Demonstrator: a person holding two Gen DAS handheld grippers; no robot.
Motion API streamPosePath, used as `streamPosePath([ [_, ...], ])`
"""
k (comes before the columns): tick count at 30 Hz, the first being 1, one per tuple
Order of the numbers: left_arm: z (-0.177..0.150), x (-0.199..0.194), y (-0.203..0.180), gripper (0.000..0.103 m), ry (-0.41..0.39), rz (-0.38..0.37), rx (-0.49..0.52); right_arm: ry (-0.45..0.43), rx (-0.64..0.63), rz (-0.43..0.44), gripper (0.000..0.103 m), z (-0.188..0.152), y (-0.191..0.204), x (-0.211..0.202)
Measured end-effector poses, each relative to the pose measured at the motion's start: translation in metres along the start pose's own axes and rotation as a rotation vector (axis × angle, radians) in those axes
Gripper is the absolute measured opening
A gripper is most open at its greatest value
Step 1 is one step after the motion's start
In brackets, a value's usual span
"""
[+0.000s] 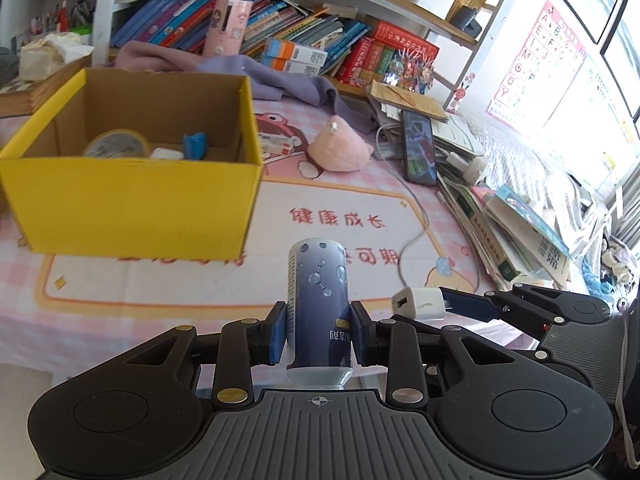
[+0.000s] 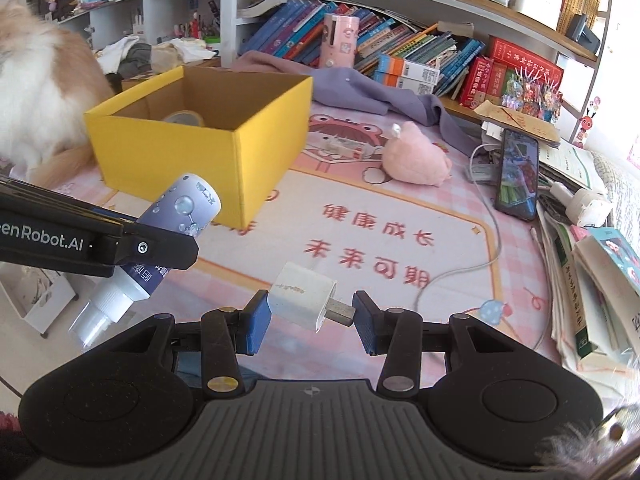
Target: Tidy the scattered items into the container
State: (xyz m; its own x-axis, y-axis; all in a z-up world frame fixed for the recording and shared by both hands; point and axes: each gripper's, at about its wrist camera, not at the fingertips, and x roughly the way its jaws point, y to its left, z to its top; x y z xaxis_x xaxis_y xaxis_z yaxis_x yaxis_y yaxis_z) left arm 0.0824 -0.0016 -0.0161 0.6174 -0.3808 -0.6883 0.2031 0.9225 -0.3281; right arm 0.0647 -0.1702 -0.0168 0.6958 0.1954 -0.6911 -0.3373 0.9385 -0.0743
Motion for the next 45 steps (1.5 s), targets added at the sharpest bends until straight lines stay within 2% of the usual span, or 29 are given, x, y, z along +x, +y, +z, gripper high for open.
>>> streamPosePath([
  [14, -0.02, -0.041, 0.036, 0.031, -0.04, 0.013, -0.052, -0.015, -0.065, 0.03, 0.042, 0.001, 0.053, -0.013],
  [29, -0.031, -0.078, 0.086, 0.031, -0.1, 0.116, -0.172, -0.038, -0.198, 0.154, 0.042, 0.021, 0.108, 0.0],
  [37, -0.018, -0.084, 0.089, 0.031, -0.132, 0.118, -0.153, -0.095, -0.212, 0.155, 0.042, 0.031, 0.108, -0.002],
  [45, 0.009, -0.082, 0.089, 0.031, -0.176, 0.094, -0.118, -0.162, -0.196, 0.159, 0.042, 0.065, 0.096, 0.0],
])
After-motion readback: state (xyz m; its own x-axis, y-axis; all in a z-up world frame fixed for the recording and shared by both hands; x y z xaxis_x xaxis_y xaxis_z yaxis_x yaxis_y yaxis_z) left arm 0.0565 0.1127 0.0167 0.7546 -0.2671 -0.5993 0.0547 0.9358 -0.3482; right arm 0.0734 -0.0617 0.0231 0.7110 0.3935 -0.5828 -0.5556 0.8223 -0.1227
